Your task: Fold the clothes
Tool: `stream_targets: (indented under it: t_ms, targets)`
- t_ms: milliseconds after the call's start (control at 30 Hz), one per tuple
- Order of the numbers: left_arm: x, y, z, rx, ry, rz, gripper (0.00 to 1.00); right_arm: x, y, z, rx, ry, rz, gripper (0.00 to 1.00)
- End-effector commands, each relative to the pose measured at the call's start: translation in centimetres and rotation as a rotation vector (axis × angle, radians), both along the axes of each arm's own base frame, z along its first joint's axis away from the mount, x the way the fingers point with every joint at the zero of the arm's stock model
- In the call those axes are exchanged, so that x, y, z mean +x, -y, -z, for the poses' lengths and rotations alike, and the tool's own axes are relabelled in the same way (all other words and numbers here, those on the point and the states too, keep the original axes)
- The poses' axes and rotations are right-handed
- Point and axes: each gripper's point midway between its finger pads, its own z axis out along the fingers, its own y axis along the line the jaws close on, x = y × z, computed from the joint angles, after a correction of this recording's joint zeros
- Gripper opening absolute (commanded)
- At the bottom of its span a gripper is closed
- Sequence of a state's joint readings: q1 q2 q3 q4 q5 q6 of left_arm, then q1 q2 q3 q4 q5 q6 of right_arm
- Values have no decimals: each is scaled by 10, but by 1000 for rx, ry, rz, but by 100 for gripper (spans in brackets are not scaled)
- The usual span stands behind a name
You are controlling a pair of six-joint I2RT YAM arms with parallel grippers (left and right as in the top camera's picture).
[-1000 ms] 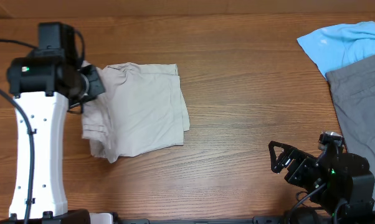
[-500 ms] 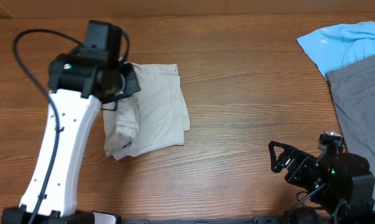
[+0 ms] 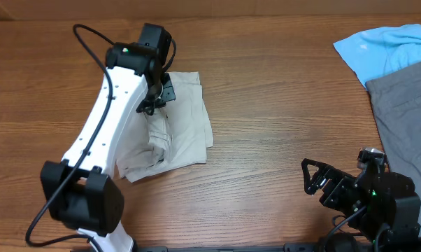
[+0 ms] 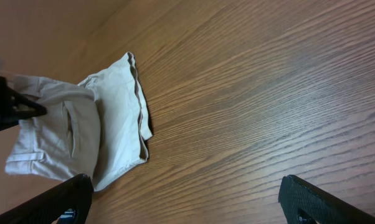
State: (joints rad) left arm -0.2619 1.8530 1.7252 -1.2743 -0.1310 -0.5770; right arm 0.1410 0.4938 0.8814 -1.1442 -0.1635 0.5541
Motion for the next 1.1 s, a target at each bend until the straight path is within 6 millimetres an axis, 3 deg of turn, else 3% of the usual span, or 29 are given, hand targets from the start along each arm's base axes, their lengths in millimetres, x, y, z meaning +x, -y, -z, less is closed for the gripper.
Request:
stream_targets:
  t_ms: [0, 400, 433, 533, 633, 800, 1067]
  targets:
    - [14, -9, -2, 51, 49, -52, 4, 2, 1, -7, -3, 21, 9, 100]
    - [22, 12, 2, -48, 67, -30, 8, 2, 1, -7, -3, 21, 9, 100]
    - [22, 13, 2, -48, 66, -28, 11, 1, 1, -7, -3, 21, 9, 100]
    - [22, 17, 6, -49, 57, -17, 47, 1, 1, -7, -3, 21, 9, 100]
    - [23, 25, 10, -71, 48, 2, 62, 1, 1, -7, -3, 21, 9, 100]
    - [26, 39, 8, -133, 55, 57, 67, 2, 1, -7, -3, 21, 9, 100]
    - [31, 42, -10, -215, 69, 106, 77, 2, 1, -7, -3, 21, 9, 100]
